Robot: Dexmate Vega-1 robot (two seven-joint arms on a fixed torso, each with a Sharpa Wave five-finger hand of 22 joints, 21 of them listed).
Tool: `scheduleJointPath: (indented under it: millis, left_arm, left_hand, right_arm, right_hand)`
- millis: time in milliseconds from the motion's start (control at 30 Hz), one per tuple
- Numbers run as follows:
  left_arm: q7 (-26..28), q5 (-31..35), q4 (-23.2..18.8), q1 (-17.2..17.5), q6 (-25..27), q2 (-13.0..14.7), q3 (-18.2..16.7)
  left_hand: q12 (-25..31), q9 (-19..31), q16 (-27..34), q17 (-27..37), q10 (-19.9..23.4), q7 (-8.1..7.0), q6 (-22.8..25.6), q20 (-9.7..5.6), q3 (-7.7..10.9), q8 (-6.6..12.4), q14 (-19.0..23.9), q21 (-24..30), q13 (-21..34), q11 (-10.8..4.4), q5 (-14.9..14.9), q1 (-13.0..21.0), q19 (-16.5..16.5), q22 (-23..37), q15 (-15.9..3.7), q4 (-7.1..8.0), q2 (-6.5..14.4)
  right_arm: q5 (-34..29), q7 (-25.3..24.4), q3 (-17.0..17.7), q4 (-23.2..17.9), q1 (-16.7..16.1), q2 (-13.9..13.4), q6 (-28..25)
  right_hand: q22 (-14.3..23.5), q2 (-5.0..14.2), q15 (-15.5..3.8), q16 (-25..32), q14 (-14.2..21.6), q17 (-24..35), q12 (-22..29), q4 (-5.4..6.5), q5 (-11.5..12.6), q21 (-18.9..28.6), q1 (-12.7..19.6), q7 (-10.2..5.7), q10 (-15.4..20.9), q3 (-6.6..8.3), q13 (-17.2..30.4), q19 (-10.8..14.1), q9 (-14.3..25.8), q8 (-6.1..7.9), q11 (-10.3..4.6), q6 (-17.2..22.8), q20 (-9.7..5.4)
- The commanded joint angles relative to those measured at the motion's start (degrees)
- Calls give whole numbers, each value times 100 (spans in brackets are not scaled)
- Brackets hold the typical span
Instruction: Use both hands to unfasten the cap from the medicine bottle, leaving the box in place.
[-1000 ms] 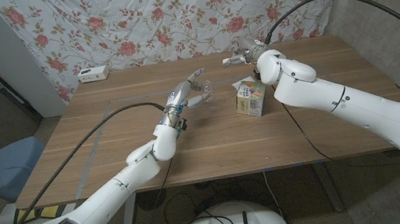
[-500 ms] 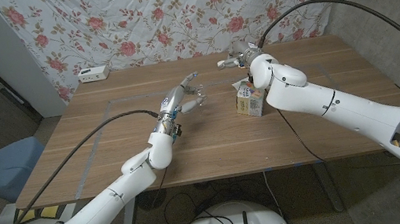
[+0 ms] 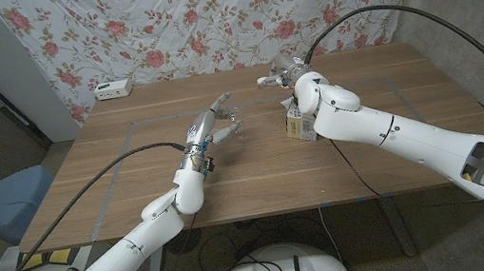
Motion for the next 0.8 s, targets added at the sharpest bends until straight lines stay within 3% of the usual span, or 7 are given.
scheduleJointPath:
  millis: [33,567,700,800]
  left_arm:
    - [368,65,342,34,-115,-116,2]
    - [644,-105,1090,-196,-525,-367,159]
    - [710,-108,1198,-230,-548,-407,189]
    - [752,-97,1295,-266,-612,-420,224]
  left_hand:
    - [27,12,3,20,465,-63,15,72,-59,11,-79,-19,15,-520,9,94,-216,1,-623,-11,5]
    - [23,11,16,30,442,-116,-5,212,-175,5,-185,39,5,-654,1,148,-348,-1,-626,-10,2]
    - [5,12,5,33,388,-104,-22,238,-217,1,-265,46,2,-614,1,169,-405,-2,-616,-11,-15]
    - [9,12,15,43,388,-14,-26,220,-254,2,-328,62,-1,-626,4,206,-426,-4,-631,-9,-2]
  right_arm:
    - [-98,-228,-97,233,-64,209,21]
    - [-205,-529,-197,519,-126,462,-115]
    - [-228,-616,-230,616,-138,548,-174]
    - [-207,-643,-245,678,-140,602,-189]
  right_hand:
    - [3,-3,-33,-10,24,7,-22,-8,37,-1,9,-34,74,47,5,15,19,40,-8,27,-36]
    - [2,-11,-43,-16,26,11,-28,4,36,-3,-15,-53,79,48,5,22,6,60,3,43,-48]
    - [2,-19,-45,-16,34,10,-29,1,36,-3,-16,-49,82,48,6,24,4,65,3,43,-50]
    - [2,-16,-48,-17,31,12,-31,4,36,-3,-20,-42,81,50,5,27,3,70,6,49,-53]
